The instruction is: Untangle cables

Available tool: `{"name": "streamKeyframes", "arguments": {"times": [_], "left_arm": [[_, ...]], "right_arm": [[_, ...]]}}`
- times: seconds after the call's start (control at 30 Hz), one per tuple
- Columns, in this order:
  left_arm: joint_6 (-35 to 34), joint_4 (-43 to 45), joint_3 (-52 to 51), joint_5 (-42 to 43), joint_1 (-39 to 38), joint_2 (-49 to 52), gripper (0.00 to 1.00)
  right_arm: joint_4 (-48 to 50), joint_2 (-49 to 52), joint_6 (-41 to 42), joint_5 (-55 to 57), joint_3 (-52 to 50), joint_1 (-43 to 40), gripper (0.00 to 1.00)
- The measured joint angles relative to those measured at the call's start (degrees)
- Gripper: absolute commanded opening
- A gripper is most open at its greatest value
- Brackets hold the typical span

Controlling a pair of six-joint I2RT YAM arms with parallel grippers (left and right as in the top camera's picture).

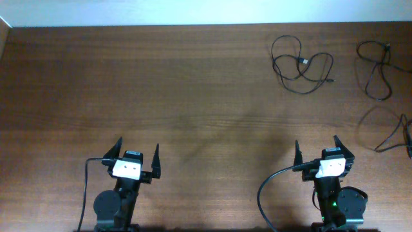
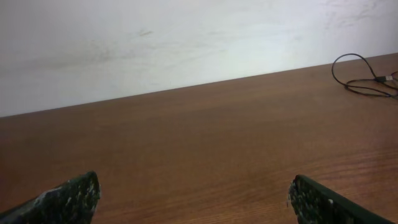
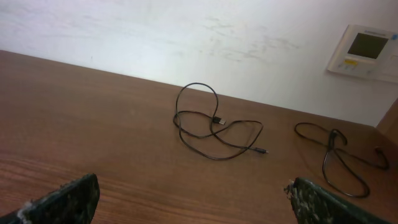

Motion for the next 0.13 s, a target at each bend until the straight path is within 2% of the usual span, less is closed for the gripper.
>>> {"name": "streamKeyframes", "arguments": {"times": [0.13], "left_arm": [[0.0, 0.0, 0.0, 0.0, 0.0, 0.0, 0.99]], "right_arm": [[0.0, 0.0, 0.0, 0.0, 0.0, 0.0, 0.98]]}}
